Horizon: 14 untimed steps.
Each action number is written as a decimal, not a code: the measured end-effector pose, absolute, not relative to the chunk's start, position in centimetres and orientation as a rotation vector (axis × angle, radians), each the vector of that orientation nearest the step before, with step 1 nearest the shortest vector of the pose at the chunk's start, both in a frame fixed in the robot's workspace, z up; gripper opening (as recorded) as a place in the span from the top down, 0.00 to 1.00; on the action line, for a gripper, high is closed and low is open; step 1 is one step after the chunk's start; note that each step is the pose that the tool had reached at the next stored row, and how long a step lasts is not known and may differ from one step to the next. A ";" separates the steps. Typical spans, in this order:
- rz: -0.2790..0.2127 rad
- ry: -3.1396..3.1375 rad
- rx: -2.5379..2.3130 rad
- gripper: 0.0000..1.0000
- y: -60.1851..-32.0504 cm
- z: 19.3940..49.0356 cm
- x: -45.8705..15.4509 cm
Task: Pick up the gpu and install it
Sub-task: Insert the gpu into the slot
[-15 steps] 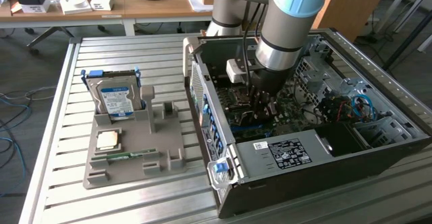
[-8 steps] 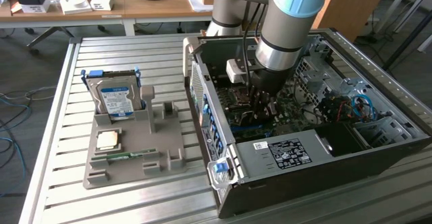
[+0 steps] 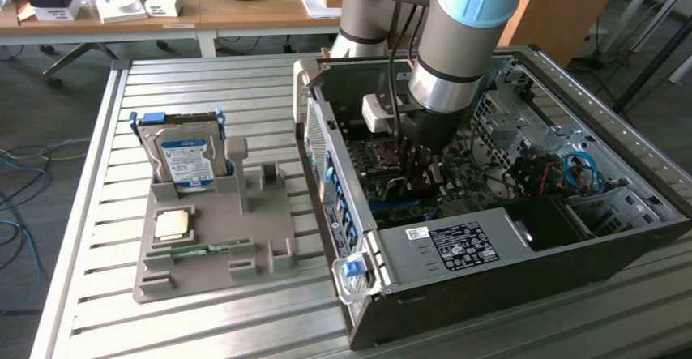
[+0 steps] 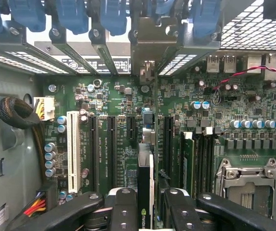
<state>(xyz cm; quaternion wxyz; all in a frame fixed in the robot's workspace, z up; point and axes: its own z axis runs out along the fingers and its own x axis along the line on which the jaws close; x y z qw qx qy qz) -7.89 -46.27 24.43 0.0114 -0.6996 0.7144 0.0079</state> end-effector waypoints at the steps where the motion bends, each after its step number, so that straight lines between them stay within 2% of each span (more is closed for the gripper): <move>1: 0.024 2.228 -2.182 0.74 -46.3 24.4 -7.9; 14: 0.020 2.232 -2.182 0.74 -46.2 24.4 -7.9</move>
